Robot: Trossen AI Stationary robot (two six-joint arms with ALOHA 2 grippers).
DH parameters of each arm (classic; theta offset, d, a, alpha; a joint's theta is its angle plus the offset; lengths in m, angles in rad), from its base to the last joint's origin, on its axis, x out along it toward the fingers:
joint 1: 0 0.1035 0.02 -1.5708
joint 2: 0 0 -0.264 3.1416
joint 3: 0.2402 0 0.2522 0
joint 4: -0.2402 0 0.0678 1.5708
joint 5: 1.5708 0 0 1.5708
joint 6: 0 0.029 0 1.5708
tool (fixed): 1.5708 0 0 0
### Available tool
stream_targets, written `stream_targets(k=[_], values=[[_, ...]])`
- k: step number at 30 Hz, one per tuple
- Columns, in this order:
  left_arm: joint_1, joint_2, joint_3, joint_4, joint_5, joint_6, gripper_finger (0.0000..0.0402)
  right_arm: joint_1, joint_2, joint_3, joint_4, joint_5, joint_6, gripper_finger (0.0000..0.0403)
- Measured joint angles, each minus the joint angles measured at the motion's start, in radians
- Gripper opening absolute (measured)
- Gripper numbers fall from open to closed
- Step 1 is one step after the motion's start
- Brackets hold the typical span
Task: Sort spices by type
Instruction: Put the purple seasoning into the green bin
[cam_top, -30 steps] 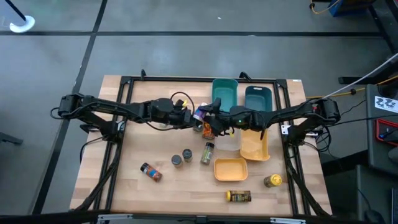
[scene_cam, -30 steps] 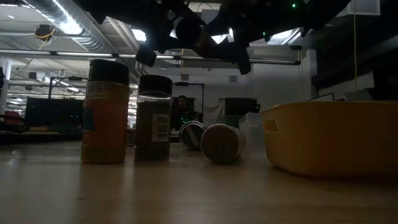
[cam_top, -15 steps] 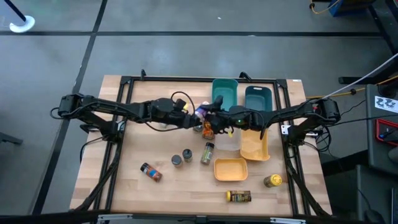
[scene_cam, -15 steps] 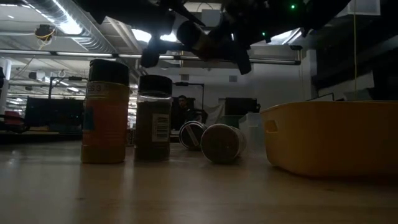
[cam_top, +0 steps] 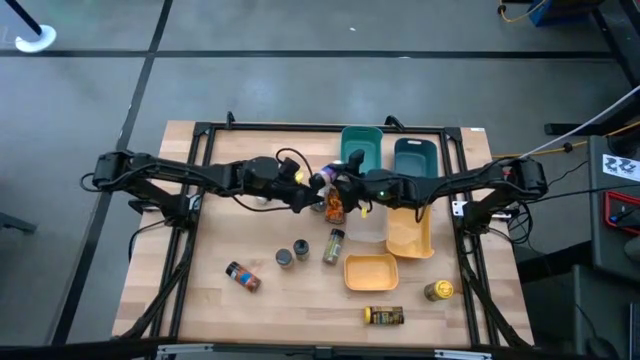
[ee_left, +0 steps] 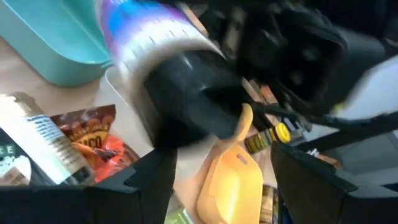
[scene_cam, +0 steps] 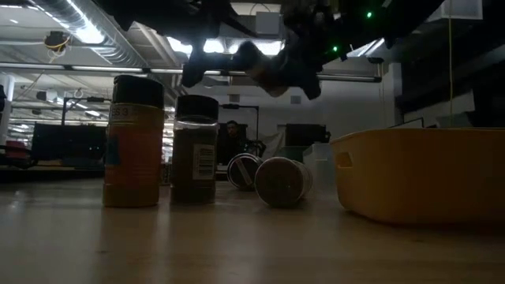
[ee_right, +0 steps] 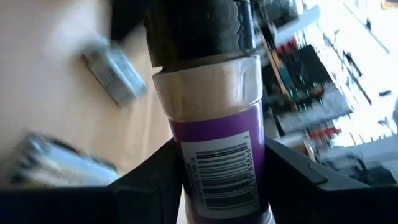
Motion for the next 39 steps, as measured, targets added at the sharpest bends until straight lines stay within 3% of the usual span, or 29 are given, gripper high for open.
stream_targets(k=[7, 14, 19, 24, 33, 39], values=[[0.000, -0.004, 0.002, -0.024, 0.023, 0.046, 0.0242, -0.096, 0.002, -0.002, -0.045, 0.058, 0.060, 0.0179], [-0.001, -0.003, 0.002, -0.026, 0.023, 0.063, 0.0239, -0.236, 0.002, -0.001, -0.069, 0.016, 0.193, 0.0179], [0.000, -0.003, 0.002, -0.028, 0.022, 0.099, 0.0239, -0.352, 0.002, -0.001, -0.113, -0.116, 0.402, 0.0179], [0.000, -0.003, 0.001, -0.029, 0.016, 0.158, 0.0239, -0.473, 0.009, -0.001, -0.143, -0.335, 0.614, 0.0179], [0.000, -0.001, 0.001, -0.042, 0.014, 0.275, 0.0239, -0.586, 0.130, -0.001, -0.072, -0.612, 0.755, 0.0179], [0.000, -0.001, 0.001, -0.053, -0.002, 0.273, 0.0239, -0.585, 0.212, -0.001, 0.079, -0.633, 0.811, 0.0179]])
